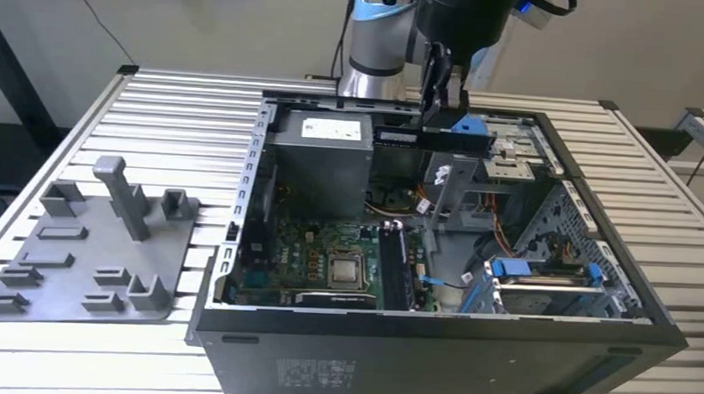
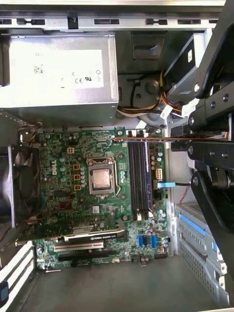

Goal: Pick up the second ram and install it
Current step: 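Pick up the second ram and move it above second insertion slot, then insert the second ram into the second slot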

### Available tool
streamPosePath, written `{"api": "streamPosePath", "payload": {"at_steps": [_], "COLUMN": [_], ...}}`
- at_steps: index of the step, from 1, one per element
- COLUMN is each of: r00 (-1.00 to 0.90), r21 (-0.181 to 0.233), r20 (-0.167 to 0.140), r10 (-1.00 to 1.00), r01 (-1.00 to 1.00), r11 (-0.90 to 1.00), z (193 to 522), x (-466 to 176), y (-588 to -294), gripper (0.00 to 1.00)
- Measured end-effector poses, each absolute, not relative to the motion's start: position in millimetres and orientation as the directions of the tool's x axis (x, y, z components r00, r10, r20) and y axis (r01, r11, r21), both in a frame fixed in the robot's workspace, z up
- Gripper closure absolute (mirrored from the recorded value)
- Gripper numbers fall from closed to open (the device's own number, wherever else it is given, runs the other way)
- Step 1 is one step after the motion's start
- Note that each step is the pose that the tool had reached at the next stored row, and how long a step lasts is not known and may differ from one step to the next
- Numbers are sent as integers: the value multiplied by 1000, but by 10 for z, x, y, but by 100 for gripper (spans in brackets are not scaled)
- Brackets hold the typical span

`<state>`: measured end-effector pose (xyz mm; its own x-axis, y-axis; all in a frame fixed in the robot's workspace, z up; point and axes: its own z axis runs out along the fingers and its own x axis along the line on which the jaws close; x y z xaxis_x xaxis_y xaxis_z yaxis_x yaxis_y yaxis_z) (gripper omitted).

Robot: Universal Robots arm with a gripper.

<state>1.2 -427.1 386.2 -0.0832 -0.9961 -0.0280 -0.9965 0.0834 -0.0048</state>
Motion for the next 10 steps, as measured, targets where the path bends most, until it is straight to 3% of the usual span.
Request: {"api": "streamPosePath", "payload": {"at_steps": [10], "r00": [-72], "r21": [-5], "r20": [-28], "r10": [-997], "r01": [-997], "r11": [72], "z": [3861], "x": [11], "y": [-4271], "gripper": [86]}}
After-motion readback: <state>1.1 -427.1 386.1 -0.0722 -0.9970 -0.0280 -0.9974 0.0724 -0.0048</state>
